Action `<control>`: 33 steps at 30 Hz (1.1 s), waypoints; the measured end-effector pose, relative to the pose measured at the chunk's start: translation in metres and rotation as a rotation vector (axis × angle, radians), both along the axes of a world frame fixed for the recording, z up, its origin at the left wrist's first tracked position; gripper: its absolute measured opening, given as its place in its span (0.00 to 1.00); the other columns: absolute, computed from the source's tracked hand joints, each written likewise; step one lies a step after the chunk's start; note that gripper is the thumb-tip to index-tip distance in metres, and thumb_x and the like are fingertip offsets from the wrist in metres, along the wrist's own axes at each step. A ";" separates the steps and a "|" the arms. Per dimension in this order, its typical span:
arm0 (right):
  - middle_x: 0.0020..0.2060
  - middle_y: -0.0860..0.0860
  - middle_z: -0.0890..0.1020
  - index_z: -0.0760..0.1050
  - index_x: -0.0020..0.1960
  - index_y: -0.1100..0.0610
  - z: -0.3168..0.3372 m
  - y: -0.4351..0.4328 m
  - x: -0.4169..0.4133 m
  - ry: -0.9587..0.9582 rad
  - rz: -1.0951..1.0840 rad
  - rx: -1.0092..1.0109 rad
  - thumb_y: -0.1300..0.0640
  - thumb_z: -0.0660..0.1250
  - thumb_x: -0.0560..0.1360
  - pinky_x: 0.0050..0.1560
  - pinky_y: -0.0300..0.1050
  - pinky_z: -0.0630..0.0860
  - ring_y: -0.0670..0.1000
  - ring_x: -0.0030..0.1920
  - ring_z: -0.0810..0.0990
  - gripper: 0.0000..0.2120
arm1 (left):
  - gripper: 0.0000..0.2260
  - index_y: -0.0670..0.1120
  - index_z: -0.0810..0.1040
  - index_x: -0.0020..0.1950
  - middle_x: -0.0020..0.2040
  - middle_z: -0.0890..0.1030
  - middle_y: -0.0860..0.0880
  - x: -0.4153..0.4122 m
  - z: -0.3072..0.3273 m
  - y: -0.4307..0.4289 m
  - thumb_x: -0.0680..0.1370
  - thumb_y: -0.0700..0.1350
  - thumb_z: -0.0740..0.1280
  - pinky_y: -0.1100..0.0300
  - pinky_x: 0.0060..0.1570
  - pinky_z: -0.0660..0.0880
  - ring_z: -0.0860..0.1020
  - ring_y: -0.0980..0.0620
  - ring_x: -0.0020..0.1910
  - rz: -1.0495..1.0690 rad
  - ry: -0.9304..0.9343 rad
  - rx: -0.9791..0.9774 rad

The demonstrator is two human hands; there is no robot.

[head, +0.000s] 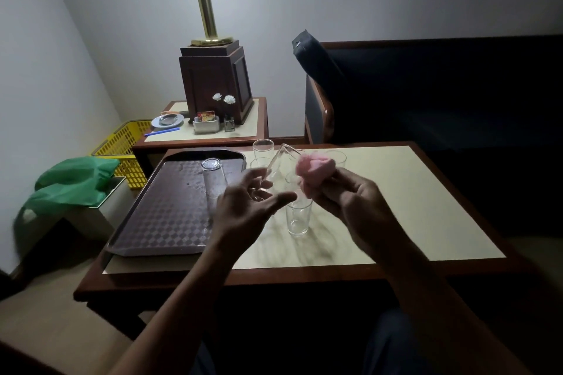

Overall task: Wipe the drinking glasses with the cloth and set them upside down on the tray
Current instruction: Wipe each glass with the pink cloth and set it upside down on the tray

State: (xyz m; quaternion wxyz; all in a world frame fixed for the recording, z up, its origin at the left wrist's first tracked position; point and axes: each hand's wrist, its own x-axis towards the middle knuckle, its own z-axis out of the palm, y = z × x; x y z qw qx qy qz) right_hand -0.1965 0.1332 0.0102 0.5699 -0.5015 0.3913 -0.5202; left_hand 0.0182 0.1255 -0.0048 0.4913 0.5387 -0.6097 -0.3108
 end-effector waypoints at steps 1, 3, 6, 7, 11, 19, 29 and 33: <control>0.64 0.50 0.85 0.77 0.72 0.52 -0.002 0.007 0.007 0.050 -0.024 -0.047 0.59 0.63 0.84 0.72 0.53 0.76 0.52 0.66 0.83 0.18 | 0.42 0.50 0.78 0.67 0.54 0.85 0.50 -0.004 -0.002 0.001 0.60 0.70 0.81 0.48 0.50 0.85 0.86 0.52 0.51 0.008 0.025 0.016; 0.67 0.44 0.82 0.74 0.75 0.49 -0.003 0.017 0.023 0.155 -0.138 -0.115 0.49 0.63 0.82 0.73 0.50 0.75 0.46 0.68 0.80 0.22 | 0.39 0.49 0.80 0.65 0.52 0.86 0.51 -0.010 -0.003 0.003 0.62 0.68 0.80 0.47 0.47 0.85 0.86 0.54 0.48 0.021 0.034 0.023; 0.65 0.41 0.81 0.74 0.74 0.47 0.006 0.022 0.031 0.442 -0.328 -0.354 0.50 0.65 0.85 0.64 0.31 0.76 0.38 0.62 0.80 0.18 | 0.36 0.49 0.81 0.65 0.50 0.87 0.52 -0.015 0.000 0.010 0.62 0.67 0.79 0.48 0.47 0.85 0.86 0.55 0.46 -0.009 -0.030 0.016; 0.65 0.43 0.82 0.75 0.73 0.49 0.010 0.019 0.029 0.543 -0.354 -0.440 0.52 0.66 0.84 0.59 0.27 0.76 0.39 0.60 0.82 0.18 | 0.38 0.50 0.81 0.66 0.51 0.87 0.52 -0.014 0.002 0.012 0.61 0.68 0.79 0.51 0.48 0.84 0.85 0.57 0.47 -0.030 -0.089 -0.003; 0.69 0.52 0.81 0.80 0.70 0.55 0.021 -0.002 0.017 0.962 -0.142 -0.724 0.57 0.70 0.82 0.70 0.45 0.76 0.52 0.68 0.80 0.16 | 0.35 0.49 0.82 0.66 0.56 0.86 0.53 -0.012 0.007 0.019 0.62 0.59 0.84 0.72 0.48 0.78 0.84 0.59 0.46 -0.035 -0.330 -0.191; 0.58 0.58 0.84 0.81 0.64 0.56 0.041 -0.041 -0.017 0.469 0.275 0.132 0.45 0.63 0.83 0.52 0.42 0.80 0.56 0.57 0.83 0.18 | 0.32 0.47 0.81 0.68 0.65 0.83 0.49 -0.006 0.010 0.021 0.65 0.46 0.85 0.75 0.66 0.67 0.77 0.59 0.63 -0.079 -0.487 -0.496; 0.54 0.60 0.87 0.84 0.54 0.55 -0.014 -0.005 0.008 0.039 -0.032 -0.007 0.68 0.62 0.82 0.55 0.52 0.84 0.59 0.58 0.85 0.14 | 0.31 0.47 0.76 0.61 0.56 0.84 0.49 -0.023 0.001 0.013 0.64 0.58 0.81 0.58 0.49 0.83 0.85 0.52 0.51 0.051 0.062 -0.063; 0.67 0.42 0.82 0.76 0.72 0.45 -0.008 -0.001 0.021 0.175 -0.110 -0.223 0.58 0.66 0.84 0.65 0.43 0.79 0.44 0.67 0.81 0.18 | 0.25 0.38 0.74 0.65 0.60 0.82 0.33 -0.025 0.001 0.013 0.74 0.49 0.75 0.48 0.57 0.83 0.85 0.38 0.56 -0.158 0.579 0.276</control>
